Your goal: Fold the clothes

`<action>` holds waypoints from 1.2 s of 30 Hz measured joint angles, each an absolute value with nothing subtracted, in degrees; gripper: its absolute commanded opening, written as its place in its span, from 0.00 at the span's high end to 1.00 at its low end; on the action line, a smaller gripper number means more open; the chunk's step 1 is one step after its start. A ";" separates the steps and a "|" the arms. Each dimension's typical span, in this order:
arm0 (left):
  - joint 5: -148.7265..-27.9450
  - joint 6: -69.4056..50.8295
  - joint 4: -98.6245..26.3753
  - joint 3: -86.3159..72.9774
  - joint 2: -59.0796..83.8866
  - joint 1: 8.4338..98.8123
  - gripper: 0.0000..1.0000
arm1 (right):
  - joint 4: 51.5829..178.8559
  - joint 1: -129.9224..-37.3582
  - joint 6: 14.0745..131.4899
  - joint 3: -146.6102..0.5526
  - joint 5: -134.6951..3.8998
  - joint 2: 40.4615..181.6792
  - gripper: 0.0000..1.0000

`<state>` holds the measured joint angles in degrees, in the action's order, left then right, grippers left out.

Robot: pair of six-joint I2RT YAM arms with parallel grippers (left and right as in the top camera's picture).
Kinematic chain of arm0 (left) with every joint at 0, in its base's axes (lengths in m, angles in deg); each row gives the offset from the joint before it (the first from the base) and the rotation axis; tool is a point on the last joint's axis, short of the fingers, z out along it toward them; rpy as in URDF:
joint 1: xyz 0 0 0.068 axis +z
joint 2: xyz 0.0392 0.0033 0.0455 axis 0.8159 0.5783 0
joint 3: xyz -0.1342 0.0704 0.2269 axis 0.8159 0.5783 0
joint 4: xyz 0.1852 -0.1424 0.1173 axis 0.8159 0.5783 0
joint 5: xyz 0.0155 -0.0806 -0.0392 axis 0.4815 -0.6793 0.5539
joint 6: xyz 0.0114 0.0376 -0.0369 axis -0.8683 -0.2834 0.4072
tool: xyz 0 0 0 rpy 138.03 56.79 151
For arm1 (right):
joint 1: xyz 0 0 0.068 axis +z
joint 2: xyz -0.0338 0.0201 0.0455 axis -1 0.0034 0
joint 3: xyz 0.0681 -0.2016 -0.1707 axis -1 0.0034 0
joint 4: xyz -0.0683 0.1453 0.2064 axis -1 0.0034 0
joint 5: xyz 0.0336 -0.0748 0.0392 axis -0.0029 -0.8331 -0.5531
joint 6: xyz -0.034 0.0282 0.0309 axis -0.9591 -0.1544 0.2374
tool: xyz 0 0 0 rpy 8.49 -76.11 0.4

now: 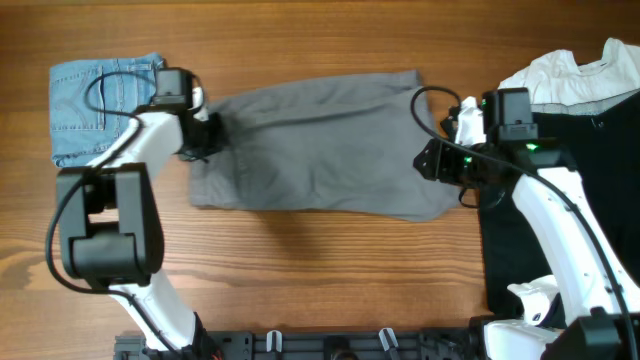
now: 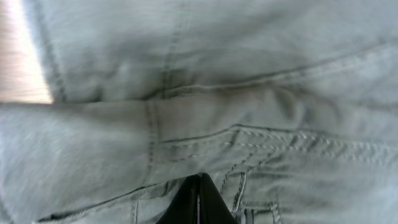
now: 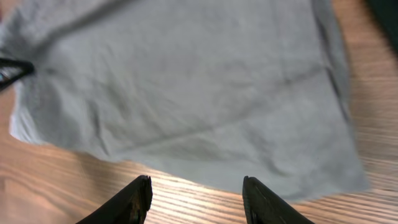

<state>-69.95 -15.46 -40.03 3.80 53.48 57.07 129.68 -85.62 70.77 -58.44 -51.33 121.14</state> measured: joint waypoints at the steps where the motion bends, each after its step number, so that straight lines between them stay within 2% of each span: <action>1: -69.93 -14.79 -39.59 3.73 53.46 58.11 0.96 | 129.66 -85.03 70.31 -58.42 -51.18 121.70 0.48; 5: -70.52 -14.70 -37.71 3.69 52.92 62.75 0.93 | 127.27 -80.46 68.39 -58.42 -50.59 125.49 0.48; 10: -75.90 -17.63 -34.82 5.24 48.33 63.91 0.88 | 122.55 -75.21 67.58 -58.42 -50.31 131.89 0.55; 15: -81.71 -18.96 -28.86 5.35 38.01 60.93 0.94 | 119.80 -71.41 67.23 -58.42 -50.33 138.73 0.86; 17: -82.78 -19.35 -26.56 5.31 35.52 58.99 0.96 | 119.73 -70.69 66.97 -58.42 -50.74 140.98 0.94; 22: -83.09 -19.99 -26.23 7.63 35.93 53.72 0.96 | 120.59 -70.52 73.13 -58.40 -56.99 145.64 0.96; 26: -81.58 -19.27 -32.77 15.69 38.12 50.97 0.96 | 120.67 -70.73 77.98 -58.55 -58.13 145.83 0.96; 36: -74.72 -8.18 -36.94 21.24 40.44 54.57 0.96 | 130.36 -71.70 88.76 -59.95 -69.17 145.72 0.96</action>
<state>-74.72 -8.18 -36.94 21.24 40.44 54.57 130.36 -71.70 88.76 -59.95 -69.17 145.72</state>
